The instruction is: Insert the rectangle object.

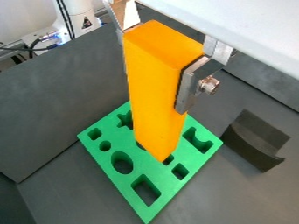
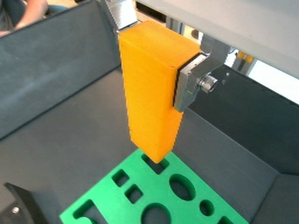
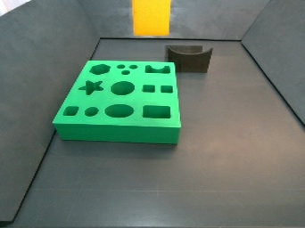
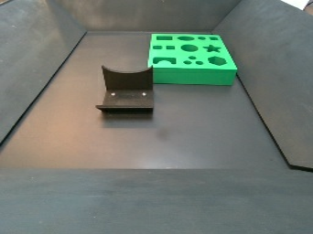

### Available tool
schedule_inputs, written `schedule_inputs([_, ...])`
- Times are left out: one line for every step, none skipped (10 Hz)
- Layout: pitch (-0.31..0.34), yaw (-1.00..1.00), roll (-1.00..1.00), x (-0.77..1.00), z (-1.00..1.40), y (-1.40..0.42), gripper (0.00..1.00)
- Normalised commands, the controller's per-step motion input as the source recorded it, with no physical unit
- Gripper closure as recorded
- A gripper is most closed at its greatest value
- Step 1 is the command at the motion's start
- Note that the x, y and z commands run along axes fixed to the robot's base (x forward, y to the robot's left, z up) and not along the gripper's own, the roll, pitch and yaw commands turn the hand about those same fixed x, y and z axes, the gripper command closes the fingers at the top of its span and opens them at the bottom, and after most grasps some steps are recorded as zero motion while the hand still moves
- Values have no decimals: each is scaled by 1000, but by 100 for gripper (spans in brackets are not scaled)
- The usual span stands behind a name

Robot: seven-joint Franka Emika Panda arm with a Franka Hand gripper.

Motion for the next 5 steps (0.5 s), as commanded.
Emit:
schedule_inputs([-10, 0, 39, 89, -1000, -266, 100])
schedule_inputs([-10, 0, 37, 83, -1000, -269, 100])
schedule_inputs([-11, 0, 43, 83, -1000, -257, 100])
schedule_inputs([0, 0, 36, 123, -1000, -129, 100])
schedule_inputs([0, 14, 43, 140, -1000, 0, 100])
